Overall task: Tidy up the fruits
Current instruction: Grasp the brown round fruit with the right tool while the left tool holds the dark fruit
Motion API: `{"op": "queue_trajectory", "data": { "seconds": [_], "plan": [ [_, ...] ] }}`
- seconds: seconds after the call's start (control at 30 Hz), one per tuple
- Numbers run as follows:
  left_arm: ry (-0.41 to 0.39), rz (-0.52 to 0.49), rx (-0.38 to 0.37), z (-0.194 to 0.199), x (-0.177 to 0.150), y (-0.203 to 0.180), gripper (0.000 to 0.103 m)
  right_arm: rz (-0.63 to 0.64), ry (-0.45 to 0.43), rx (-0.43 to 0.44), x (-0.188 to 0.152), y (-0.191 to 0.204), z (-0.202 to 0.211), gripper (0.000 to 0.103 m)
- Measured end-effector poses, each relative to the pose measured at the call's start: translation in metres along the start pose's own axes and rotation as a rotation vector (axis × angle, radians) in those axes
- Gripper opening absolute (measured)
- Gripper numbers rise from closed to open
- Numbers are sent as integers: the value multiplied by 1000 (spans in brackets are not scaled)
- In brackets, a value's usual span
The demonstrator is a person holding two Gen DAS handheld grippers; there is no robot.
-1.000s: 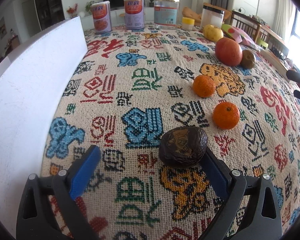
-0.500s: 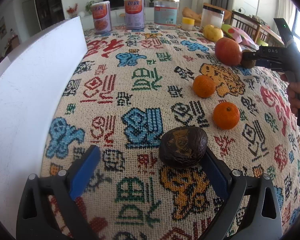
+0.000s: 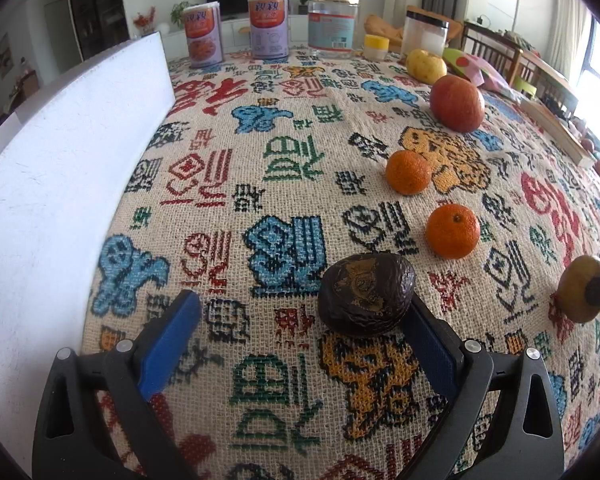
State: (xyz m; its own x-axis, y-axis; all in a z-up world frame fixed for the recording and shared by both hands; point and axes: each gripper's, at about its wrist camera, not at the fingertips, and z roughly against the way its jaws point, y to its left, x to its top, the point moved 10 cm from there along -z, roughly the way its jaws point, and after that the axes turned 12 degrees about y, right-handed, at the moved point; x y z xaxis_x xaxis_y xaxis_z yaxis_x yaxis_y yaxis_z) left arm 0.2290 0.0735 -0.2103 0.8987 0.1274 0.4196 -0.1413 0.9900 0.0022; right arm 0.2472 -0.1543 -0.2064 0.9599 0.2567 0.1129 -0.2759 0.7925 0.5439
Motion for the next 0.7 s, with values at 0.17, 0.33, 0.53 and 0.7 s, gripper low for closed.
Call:
{"op": "queue_trajectory", "data": {
  "seconds": [0.17, 0.33, 0.53, 0.7],
  "plan": [
    [0, 0, -1, 0, 0, 0, 99, -1, -68, 6, -29, 6, -8, 51],
    [0, 0, -1, 0, 0, 0, 99, -71, -180, 38, -24, -7, 8, 51],
    [0, 1, -1, 0, 0, 0, 99, -96, -232, 38, -20, -7, 23, 51],
    [0, 1, -1, 0, 0, 0, 99, -107, -297, 38, -20, -10, 43, 51]
  ]
}}
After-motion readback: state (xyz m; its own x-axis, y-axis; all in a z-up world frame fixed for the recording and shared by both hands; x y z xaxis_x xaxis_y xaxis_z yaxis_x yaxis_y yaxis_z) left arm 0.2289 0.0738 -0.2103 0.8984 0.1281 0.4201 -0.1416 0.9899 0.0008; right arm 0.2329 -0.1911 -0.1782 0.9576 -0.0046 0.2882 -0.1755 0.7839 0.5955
